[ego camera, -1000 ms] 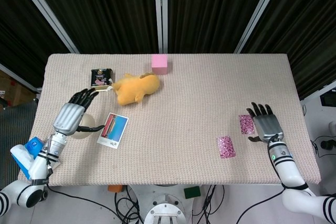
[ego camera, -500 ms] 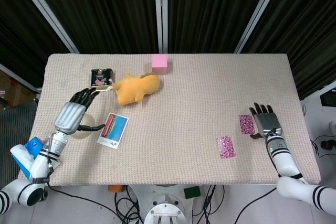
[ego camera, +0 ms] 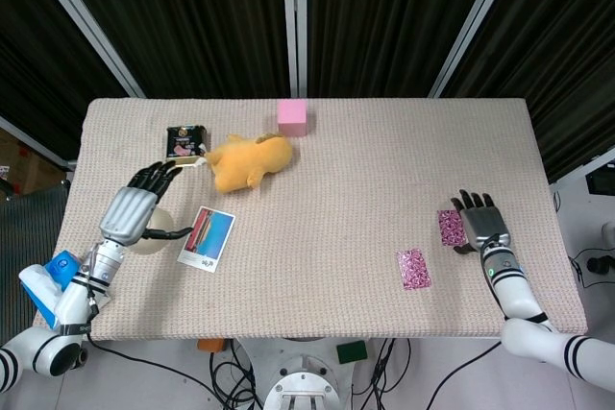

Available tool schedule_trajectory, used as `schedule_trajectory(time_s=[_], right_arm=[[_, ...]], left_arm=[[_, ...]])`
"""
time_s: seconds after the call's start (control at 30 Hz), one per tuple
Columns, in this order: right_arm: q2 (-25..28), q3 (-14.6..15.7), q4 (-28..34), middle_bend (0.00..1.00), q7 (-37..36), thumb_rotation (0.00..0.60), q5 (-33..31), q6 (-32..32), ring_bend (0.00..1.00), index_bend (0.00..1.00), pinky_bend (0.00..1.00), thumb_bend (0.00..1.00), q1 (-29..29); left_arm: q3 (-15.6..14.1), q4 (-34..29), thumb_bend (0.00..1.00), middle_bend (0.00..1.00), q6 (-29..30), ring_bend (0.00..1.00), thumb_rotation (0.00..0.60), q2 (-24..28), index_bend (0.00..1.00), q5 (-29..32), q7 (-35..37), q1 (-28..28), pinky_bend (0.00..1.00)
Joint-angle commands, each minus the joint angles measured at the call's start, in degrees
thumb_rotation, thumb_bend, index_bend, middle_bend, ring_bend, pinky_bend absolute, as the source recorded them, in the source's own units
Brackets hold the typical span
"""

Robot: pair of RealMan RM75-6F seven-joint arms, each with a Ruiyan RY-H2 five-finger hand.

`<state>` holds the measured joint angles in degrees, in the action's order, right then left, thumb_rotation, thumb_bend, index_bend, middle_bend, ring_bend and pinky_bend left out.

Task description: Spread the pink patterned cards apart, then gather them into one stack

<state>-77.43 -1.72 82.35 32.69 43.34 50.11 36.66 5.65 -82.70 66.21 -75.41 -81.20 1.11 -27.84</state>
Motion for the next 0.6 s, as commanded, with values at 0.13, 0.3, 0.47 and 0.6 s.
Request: schedule_trajectory(time_s=[0.13, 0.3, 0.47, 0.6], right_arm=[[-0.4, 0.2, -0.3, 0.00, 0.1, 0.542, -0.6, -0.6, 0.00, 0.15, 0.00, 0.15, 0.4], [-0.6, 0.2, -0.6, 0.00, -0.2, 0.541, -0.7, -0.8, 0.00, 0.18, 0.00, 0.15, 0.6], [-0.7, 0.3, -0.9, 0.00, -0.6, 0.541, -0.6, -1.0, 0.00, 0.22, 0.00, 0.16, 0.7], [-0.8, 0.3, -1.0, 0.00, -1.1, 0.541, -0.2, -0.8, 0.00, 0.27, 0.00, 0.16, 0.7]], left_arm=[[0.0, 0.0, 0.04, 0.02, -0.1, 0.00, 0.221, 0.0, 0.05, 0.1, 0.0, -0.1, 0.12], [0.0, 0.0, 0.04, 0.02, -0.2, 0.00, 0.219, 0.0, 0.05, 0.1, 0.0, -0.1, 0.12], [-0.1, 0.1, 0.04, 0.02, -0.2, 0.00, 0.221, 0.0, 0.05, 0.2, 0.1, 0.0, 0.12], [-0.1, 0.2, 0.04, 0.02, -0.2, 0.00, 0.218, -0.1, 0.05, 0.2, 0.1, 0.0, 0.12]])
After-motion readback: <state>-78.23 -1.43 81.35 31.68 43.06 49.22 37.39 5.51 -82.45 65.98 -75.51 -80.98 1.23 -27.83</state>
